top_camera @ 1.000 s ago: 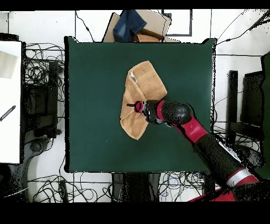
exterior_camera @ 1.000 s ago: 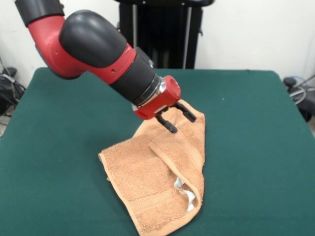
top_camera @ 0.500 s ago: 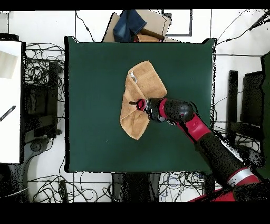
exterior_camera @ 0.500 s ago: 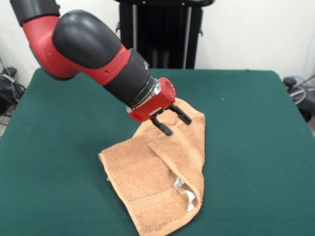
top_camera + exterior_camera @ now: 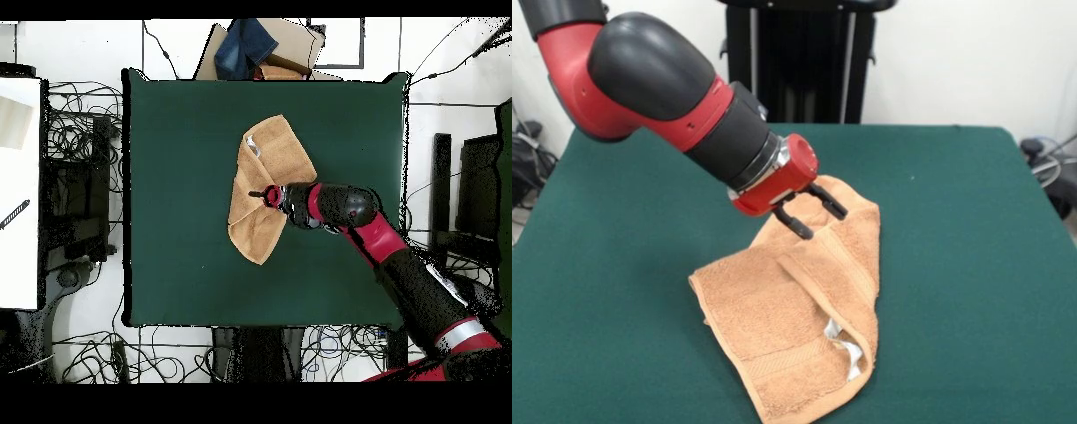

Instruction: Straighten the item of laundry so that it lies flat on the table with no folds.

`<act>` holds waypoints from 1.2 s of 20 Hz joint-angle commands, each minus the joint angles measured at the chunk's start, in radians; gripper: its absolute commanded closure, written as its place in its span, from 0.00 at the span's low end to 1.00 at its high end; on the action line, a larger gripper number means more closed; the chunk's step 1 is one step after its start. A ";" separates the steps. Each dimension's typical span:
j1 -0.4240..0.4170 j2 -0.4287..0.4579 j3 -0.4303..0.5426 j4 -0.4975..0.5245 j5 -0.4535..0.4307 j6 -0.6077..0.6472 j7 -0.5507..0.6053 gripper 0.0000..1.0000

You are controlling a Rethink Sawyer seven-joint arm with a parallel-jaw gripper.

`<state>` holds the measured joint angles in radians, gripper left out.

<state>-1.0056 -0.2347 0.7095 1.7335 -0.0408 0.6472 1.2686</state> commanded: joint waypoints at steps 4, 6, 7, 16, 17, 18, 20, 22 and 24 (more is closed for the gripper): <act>0.023 0.003 -0.043 -0.086 -0.034 0.035 0.024 0.00; 0.019 0.011 -0.039 -0.078 -0.043 0.007 0.021 0.00; 0.019 0.014 -0.039 -0.075 -0.047 -0.004 0.021 0.00; 0.020 0.016 -0.037 -0.046 -0.082 -0.080 0.041 0.00; 0.019 0.017 -0.037 -0.047 -0.084 -0.079 0.039 0.00; 0.019 0.020 -0.037 -0.050 -0.086 -0.079 0.039 0.00; 0.019 0.025 -0.038 -0.060 -0.088 -0.070 0.031 0.00; 0.017 0.032 -0.036 -0.069 -0.090 -0.064 0.024 0.00; 0.012 0.035 -0.034 -0.074 -0.092 -0.060 0.019 0.00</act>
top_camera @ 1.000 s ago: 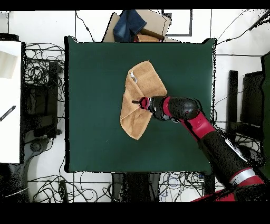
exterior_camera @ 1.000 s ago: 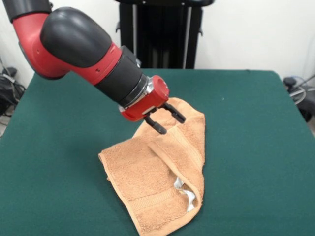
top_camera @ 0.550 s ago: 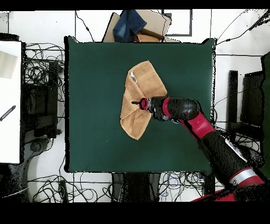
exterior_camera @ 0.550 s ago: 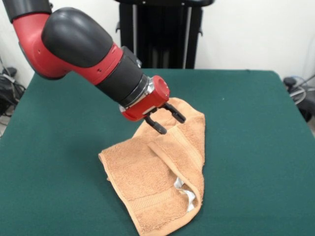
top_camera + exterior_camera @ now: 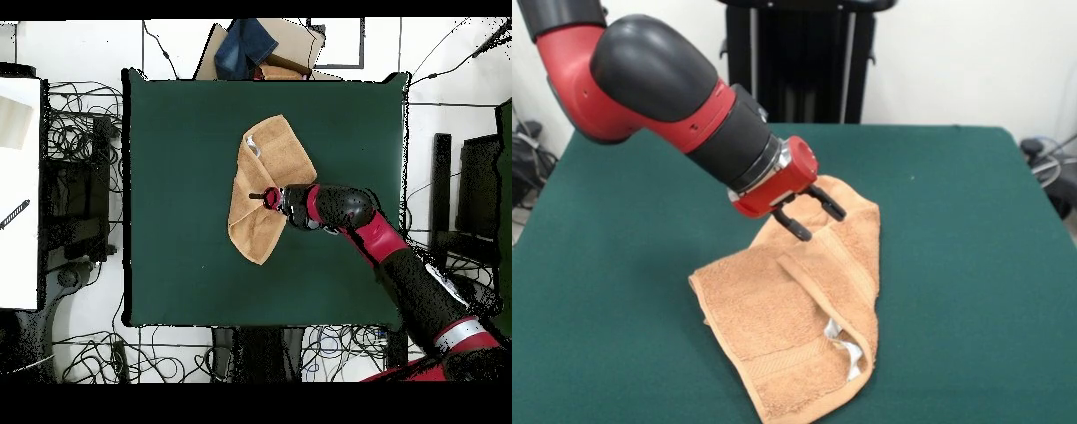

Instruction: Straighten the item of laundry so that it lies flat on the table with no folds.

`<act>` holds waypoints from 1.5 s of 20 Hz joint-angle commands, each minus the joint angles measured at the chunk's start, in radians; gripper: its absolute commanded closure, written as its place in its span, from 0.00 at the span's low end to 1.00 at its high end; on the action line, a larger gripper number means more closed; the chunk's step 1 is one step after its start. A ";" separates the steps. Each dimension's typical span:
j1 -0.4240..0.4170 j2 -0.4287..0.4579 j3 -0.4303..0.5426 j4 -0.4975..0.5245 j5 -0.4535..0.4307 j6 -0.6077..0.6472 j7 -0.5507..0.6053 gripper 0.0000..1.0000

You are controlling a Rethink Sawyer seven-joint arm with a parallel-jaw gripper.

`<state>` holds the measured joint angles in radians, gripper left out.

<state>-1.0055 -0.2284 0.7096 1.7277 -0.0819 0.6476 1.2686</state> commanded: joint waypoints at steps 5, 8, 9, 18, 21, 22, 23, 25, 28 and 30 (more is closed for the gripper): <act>0.002 0.035 -0.033 -0.085 -0.055 -0.027 0.002 0.00; 0.006 0.036 -0.036 -0.107 -0.060 -0.002 -0.011 0.00; 0.005 0.037 -0.037 -0.113 -0.062 0.005 -0.015 0.00; 0.002 0.037 -0.040 -0.146 -0.057 0.065 -0.035 0.00; 0.003 0.040 -0.039 -0.154 -0.055 0.075 -0.037 0.00; 0.003 0.039 -0.039 -0.153 -0.056 0.074 -0.036 0.00; 0.002 0.039 -0.038 -0.151 -0.056 0.072 -0.035 0.00; 0.004 0.037 -0.039 -0.150 -0.058 0.069 -0.032 0.00; 0.003 0.030 -0.039 -0.130 -0.066 0.033 -0.018 0.00; 0.002 0.028 -0.038 -0.117 -0.070 0.014 -0.010 0.00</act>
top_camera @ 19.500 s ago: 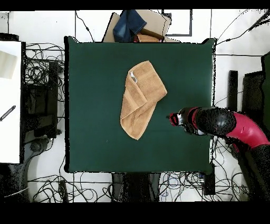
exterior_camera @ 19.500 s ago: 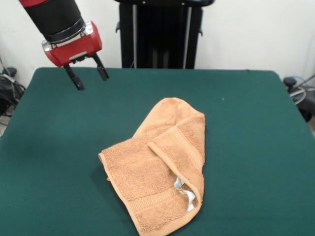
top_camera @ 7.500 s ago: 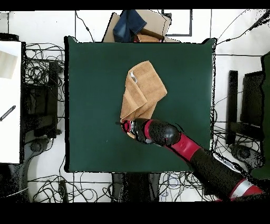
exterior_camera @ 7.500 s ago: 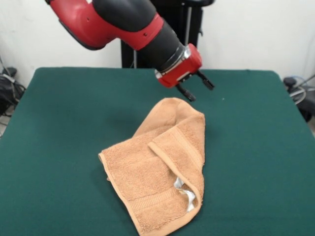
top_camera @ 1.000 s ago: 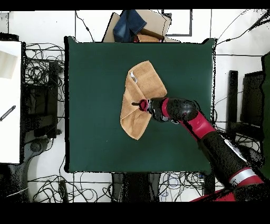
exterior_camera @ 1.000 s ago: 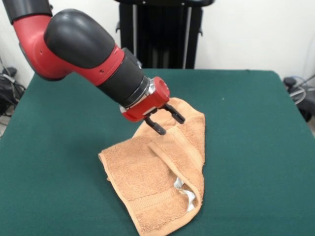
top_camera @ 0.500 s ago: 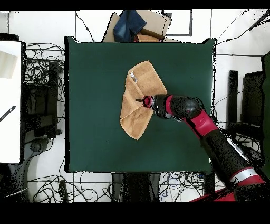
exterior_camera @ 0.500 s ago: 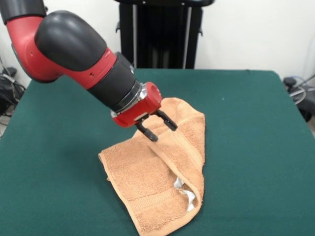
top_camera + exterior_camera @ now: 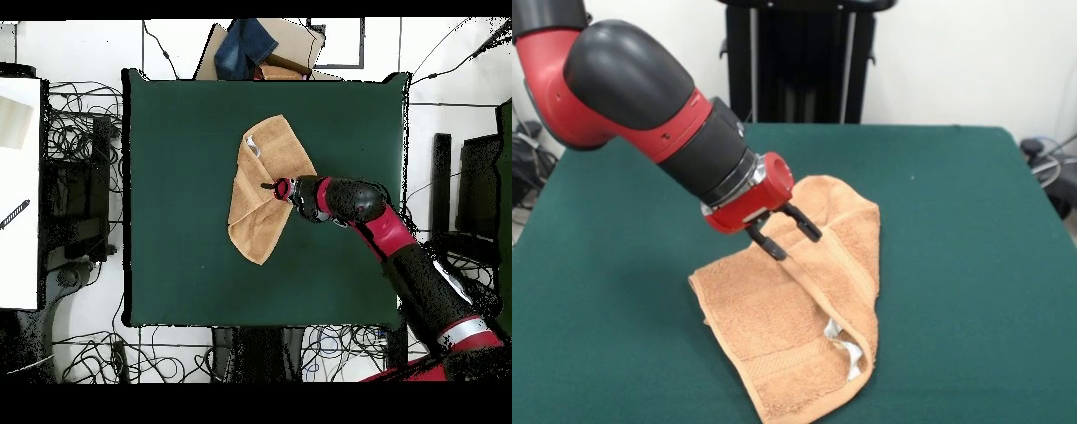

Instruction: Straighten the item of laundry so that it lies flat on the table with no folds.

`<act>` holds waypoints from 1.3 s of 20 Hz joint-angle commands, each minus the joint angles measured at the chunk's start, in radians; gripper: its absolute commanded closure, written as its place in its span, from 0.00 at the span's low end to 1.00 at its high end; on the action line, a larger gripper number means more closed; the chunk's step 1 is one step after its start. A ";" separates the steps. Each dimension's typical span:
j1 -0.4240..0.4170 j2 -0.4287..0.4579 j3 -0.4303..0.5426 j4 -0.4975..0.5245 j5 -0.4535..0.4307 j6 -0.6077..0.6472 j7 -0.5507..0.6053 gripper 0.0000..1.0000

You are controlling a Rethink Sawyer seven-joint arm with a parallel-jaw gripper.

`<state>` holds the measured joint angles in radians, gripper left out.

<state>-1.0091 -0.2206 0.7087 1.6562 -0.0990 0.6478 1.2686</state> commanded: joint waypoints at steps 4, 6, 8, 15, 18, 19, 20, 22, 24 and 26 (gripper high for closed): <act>0.009 0.015 -0.037 -0.037 -0.055 0.002 -0.002 0.00; 0.010 0.015 -0.034 -0.021 -0.061 -0.028 0.007 0.00; 0.008 0.015 -0.032 0.001 -0.067 -0.063 0.022 0.00; 0.016 0.005 -0.038 -0.011 -0.063 -0.038 0.021 0.00; 0.013 0.001 -0.040 -0.020 -0.061 -0.020 0.014 0.00; 0.013 0.001 -0.041 -0.022 -0.061 -0.016 0.013 0.00; 0.010 -0.001 -0.042 -0.021 -0.062 -0.016 0.011 0.00; 0.009 -0.002 -0.044 -0.026 -0.063 -0.010 0.006 0.00; 0.010 -0.002 -0.045 -0.036 -0.061 0.002 0.001 0.00; 0.012 -0.006 -0.048 -0.041 -0.061 0.010 -0.001 0.00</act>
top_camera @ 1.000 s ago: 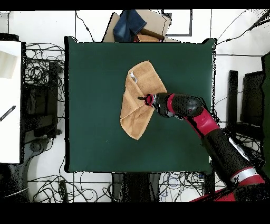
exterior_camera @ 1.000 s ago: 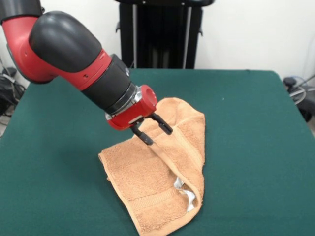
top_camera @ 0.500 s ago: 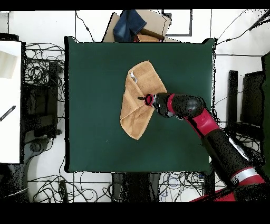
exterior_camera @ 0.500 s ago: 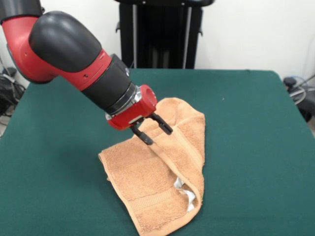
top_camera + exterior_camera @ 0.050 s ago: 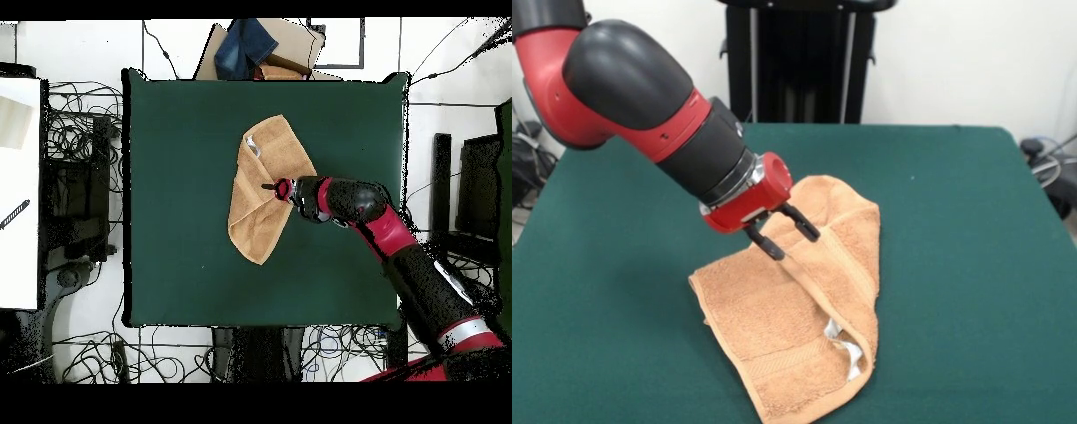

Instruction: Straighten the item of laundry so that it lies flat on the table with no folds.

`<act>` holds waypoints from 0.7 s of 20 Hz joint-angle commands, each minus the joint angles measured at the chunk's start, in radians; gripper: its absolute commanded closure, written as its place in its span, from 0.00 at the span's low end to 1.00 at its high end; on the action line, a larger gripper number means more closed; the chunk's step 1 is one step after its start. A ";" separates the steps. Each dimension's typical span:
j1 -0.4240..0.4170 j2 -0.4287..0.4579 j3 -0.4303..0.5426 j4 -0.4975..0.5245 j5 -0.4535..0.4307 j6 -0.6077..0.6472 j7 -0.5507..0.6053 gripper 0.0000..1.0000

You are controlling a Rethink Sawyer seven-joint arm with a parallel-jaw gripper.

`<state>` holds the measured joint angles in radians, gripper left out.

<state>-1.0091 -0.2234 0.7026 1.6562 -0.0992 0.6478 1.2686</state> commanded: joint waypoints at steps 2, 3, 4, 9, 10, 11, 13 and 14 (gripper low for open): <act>0.014 -0.006 -0.045 -0.047 -0.061 0.015 -0.003 0.00; 0.015 -0.007 -0.046 -0.049 -0.062 0.017 -0.005 0.00; 0.014 -0.008 -0.046 -0.051 -0.062 0.019 -0.007 0.00; 0.014 -0.006 -0.048 -0.060 -0.064 0.026 -0.015 0.00; 0.014 -0.006 -0.048 -0.060 -0.064 0.025 -0.015 0.00; 0.013 -0.005 -0.047 -0.057 -0.064 0.019 -0.013 0.00; 0.010 -0.003 -0.046 -0.054 -0.065 0.014 -0.013 0.00; 0.009 -0.003 -0.046 -0.052 -0.067 0.011 -0.014 0.00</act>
<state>-1.0091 -0.2278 0.7000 1.6562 -0.0992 0.6478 1.2686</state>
